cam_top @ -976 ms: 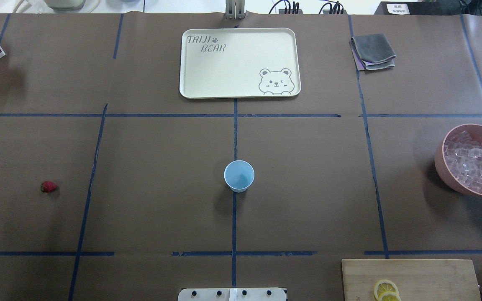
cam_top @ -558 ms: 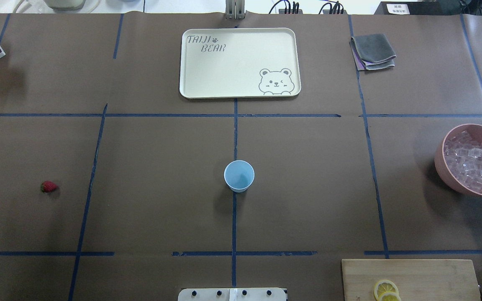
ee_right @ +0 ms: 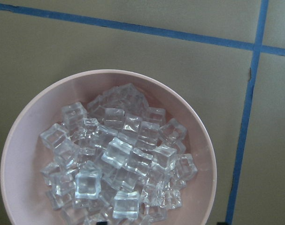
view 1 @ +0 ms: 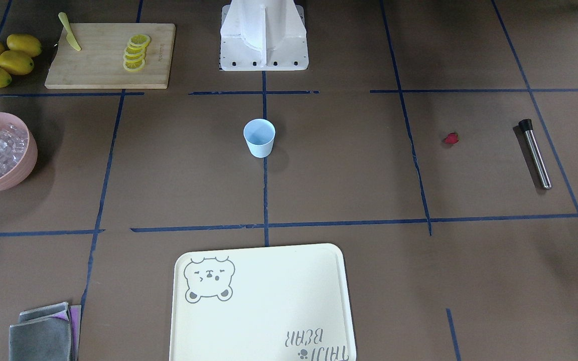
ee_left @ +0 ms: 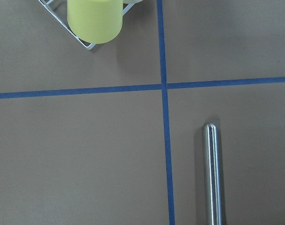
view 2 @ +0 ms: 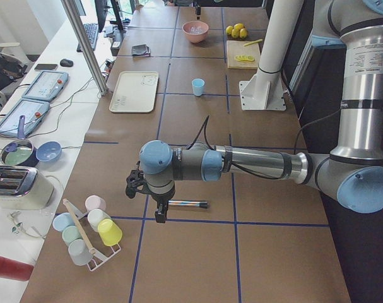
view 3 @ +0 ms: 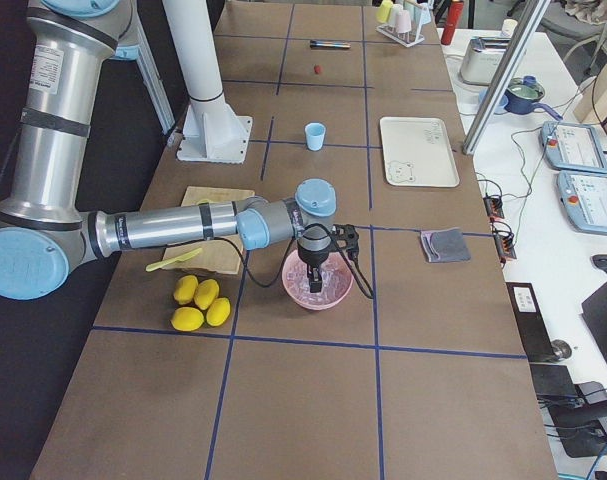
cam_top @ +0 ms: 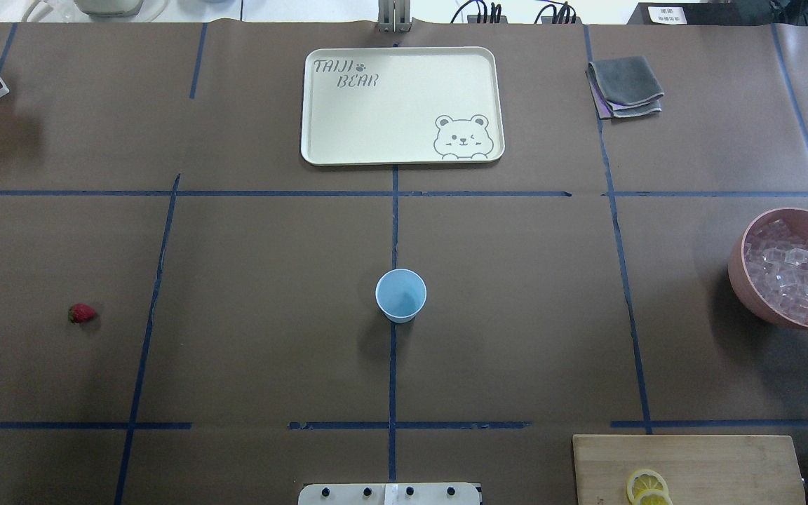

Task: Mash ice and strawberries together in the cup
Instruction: 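Move the right gripper over the pink bowl of ice cubes, then lower the right gripper into the bowl and grasp an ice cube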

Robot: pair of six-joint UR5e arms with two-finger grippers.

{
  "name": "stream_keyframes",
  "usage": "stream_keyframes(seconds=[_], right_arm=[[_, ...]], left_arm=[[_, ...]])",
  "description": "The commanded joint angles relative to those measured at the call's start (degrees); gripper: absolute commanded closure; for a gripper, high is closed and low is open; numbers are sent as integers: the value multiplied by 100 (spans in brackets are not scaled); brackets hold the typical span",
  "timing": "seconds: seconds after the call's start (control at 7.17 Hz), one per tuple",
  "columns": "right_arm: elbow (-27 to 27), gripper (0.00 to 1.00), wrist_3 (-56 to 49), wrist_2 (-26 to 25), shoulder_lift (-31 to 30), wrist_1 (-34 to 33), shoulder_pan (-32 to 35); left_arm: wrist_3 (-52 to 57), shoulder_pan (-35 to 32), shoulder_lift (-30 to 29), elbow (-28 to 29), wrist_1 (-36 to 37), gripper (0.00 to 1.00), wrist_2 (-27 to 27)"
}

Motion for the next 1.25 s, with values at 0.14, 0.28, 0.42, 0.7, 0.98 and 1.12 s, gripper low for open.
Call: stream_keyframes(seconds=[0.14, 0.28, 0.42, 0.7, 0.98, 1.12], right_arm=[[-95, 34, 43, -1, 46, 3, -329], [-112, 34, 43, -2, 46, 3, -400], [-121, 34, 43, -2, 55, 3, -480], [-209, 39, 34, -10, 151, 3, -542], [-394, 42, 34, -10, 266, 12, -630], [-394, 43, 25, -10, 292, 12, -638]], left_arm=[[-4, 0, -31, -38, 9, 0, 11], [-4, 0, -31, -39, 9, 0, 11], [-4, 0, -31, -39, 9, 0, 11], [-4, 0, -31, -39, 9, 0, 11], [5, 0, -31, -39, 9, 0, 11], [-3, 0, -31, -65, 9, 0, 11]])
